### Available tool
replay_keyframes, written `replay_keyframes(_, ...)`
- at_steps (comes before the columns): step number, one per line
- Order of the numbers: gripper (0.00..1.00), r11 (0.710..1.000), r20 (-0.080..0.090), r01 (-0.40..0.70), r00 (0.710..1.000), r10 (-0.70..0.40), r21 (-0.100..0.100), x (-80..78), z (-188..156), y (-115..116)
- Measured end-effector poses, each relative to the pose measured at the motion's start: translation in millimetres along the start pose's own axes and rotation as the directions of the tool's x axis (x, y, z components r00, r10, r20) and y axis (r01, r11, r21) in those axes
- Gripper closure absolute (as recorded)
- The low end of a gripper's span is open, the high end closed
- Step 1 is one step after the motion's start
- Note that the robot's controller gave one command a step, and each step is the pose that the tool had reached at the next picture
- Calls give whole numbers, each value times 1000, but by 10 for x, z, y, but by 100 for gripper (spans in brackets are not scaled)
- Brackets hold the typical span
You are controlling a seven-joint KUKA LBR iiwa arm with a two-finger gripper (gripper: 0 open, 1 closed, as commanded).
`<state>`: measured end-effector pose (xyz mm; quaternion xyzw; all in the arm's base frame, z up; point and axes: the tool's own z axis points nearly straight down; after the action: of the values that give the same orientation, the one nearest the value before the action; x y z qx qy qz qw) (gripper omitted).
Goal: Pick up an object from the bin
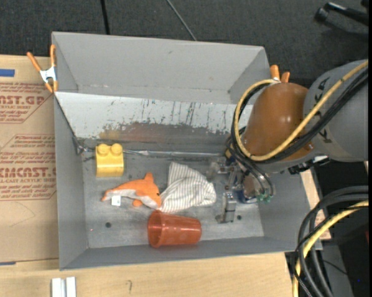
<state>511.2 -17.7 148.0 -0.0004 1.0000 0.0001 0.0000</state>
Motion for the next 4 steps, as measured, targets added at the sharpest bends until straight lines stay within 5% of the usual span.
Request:
replay_keyframes(1,0,999,8,54,998,-54,1,-158,528,86)
replay_keyframes(2,100,997,1,-72,997,72,-1,-149,754,294)
replay_keyframes(3,100,997,1,-72,997,72,-1,-149,754,294)
replay_keyframes(4,100,997,1,-71,997,71,-1,-20,-468,368)
